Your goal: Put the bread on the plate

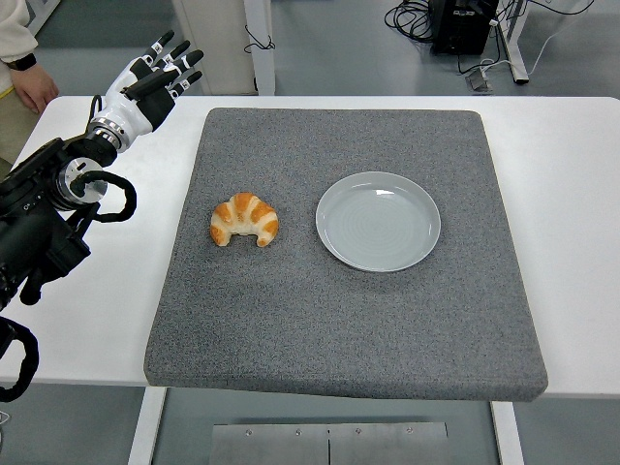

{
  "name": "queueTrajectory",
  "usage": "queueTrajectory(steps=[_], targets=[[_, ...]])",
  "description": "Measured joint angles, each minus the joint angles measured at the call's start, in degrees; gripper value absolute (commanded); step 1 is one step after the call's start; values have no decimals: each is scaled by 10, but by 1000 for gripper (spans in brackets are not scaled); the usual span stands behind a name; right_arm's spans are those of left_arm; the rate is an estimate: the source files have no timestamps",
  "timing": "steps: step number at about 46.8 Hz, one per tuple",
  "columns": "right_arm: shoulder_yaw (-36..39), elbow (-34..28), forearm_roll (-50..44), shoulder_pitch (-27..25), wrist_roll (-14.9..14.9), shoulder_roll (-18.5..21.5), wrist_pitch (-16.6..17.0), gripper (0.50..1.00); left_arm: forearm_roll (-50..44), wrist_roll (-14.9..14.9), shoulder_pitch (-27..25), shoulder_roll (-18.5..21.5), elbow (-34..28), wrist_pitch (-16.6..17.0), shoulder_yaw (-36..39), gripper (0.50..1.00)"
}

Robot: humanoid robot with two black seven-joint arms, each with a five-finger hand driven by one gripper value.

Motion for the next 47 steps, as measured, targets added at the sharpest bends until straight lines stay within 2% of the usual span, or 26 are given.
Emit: queueTrajectory(steps=[36, 47], targets=[[0, 0, 0, 0, 0, 0, 0, 1000, 0, -5, -7, 5, 0, 5, -4, 969], [0, 0, 0, 0, 0, 0, 0, 1000, 4, -14, -10, 20, -32, 5, 4, 969]])
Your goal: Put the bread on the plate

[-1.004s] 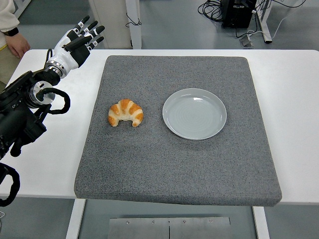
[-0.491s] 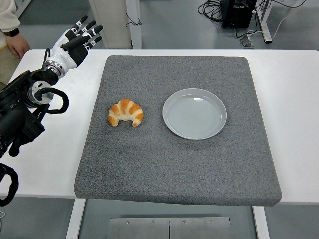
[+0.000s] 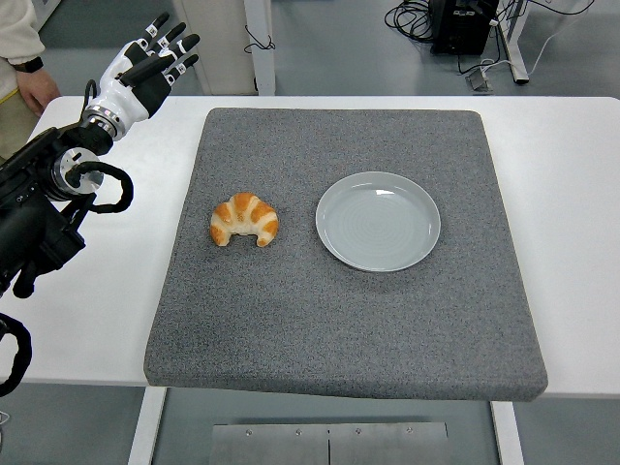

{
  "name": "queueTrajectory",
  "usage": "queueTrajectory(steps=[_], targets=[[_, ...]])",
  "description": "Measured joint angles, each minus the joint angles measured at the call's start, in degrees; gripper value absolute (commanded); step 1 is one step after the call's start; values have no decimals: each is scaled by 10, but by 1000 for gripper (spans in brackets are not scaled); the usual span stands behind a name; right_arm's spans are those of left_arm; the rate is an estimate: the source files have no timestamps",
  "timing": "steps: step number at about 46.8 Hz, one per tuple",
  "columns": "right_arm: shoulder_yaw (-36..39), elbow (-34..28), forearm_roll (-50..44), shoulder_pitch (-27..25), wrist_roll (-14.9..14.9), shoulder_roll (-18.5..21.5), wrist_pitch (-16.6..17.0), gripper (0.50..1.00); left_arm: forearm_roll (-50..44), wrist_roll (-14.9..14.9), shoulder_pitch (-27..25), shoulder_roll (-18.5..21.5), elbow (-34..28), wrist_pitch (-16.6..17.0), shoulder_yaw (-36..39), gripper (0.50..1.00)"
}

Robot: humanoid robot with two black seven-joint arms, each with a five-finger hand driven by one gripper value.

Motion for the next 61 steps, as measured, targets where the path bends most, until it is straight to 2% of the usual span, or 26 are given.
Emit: queueTrajectory(steps=[7, 15, 18, 23, 38, 45, 54, 61], targets=[[0, 0, 0, 0, 0, 0, 0, 1000, 3, 0, 12, 53, -91, 4, 2, 969], [0, 0, 0, 0, 0, 0, 0, 1000, 8, 1, 25, 81, -181, 72, 3, 969], [0, 0, 0, 0, 0, 0, 0, 1000, 11, 1, 26, 93, -209, 82, 11, 971], [0, 0, 0, 0, 0, 0, 0, 1000, 23, 1, 25, 113, -232, 93, 26, 969], [0, 0, 0, 0, 0, 0, 0, 1000, 144, 1, 28, 125, -267, 147, 29, 969], [0, 0, 0, 0, 0, 0, 0, 1000, 152, 1, 28, 134, -273, 150, 29, 971], [0, 0, 0, 0, 0, 0, 0, 1000, 164, 1, 47, 191, -365, 148, 29, 971], [0, 0, 0, 0, 0, 0, 0, 1000, 205, 1, 60, 202, -385, 149, 29, 969]])
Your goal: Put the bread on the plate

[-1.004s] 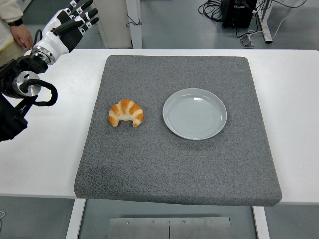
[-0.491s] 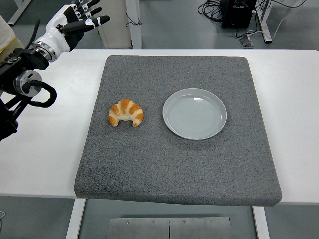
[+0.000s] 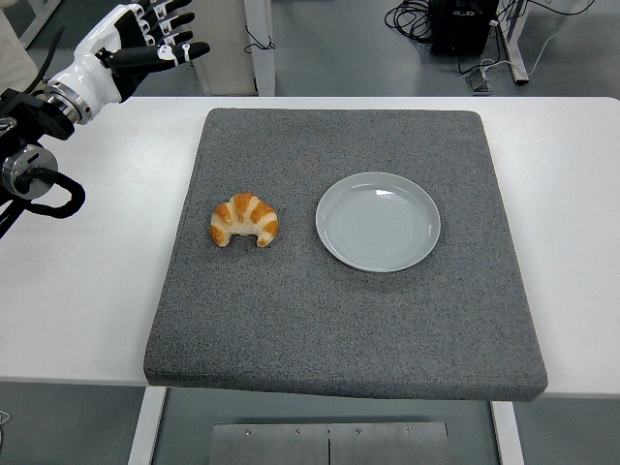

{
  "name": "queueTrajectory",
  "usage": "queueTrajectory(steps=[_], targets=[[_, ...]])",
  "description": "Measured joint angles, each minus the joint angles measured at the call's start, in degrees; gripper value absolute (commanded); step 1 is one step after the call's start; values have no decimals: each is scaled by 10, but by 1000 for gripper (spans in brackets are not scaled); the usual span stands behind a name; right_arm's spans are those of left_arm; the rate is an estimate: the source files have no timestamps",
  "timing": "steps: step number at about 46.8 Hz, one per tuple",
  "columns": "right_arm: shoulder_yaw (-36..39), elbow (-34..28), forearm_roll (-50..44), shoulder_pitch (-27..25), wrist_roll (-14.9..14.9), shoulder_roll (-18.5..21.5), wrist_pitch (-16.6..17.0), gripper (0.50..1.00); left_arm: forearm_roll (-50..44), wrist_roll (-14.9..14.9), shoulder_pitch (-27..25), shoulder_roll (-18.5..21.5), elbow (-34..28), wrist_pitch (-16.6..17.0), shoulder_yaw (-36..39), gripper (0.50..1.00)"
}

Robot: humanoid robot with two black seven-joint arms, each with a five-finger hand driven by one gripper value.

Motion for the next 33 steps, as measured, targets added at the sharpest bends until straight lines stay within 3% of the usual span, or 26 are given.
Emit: queueTrajectory(steps=[13, 24, 33], targets=[[0, 0, 0, 0, 0, 0, 0, 1000, 70, 1, 16, 14, -8, -3, 2, 969], [0, 0, 0, 0, 0, 0, 0, 1000, 115, -2, 18, 24, -12, -2, 48, 968], [0, 0, 0, 0, 0, 0, 0, 1000, 170, 0, 19, 55, -63, 1, 66, 968]])
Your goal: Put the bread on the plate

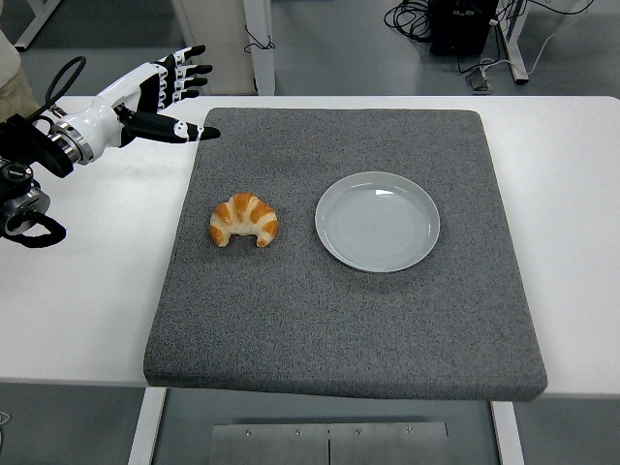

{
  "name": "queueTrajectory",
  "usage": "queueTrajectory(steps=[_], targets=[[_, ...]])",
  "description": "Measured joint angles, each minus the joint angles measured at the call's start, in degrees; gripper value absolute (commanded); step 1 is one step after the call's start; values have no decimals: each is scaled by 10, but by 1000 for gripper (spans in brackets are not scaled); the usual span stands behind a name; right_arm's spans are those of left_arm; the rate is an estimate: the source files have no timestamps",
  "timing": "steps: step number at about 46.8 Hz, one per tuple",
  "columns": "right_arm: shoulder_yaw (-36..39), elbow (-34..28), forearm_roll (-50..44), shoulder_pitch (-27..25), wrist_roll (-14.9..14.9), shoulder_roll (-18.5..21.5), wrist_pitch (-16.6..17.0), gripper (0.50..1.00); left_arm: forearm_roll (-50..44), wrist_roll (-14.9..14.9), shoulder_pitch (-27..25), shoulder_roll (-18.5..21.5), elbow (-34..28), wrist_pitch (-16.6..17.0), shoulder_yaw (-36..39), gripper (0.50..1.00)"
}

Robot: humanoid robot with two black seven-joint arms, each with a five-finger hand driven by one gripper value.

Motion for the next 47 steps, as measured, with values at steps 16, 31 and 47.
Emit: queueTrajectory(steps=[16, 31, 47], targets=[[0, 0, 0, 0, 0, 0, 0, 1000, 69, 5, -2, 27, -36, 2, 34, 968], [0, 0, 0, 0, 0, 0, 0, 1000, 192, 14, -10, 6, -35, 44, 104, 966], [0, 0, 0, 0, 0, 0, 0, 1000, 252, 14, -9, -23, -31, 68, 140, 966]])
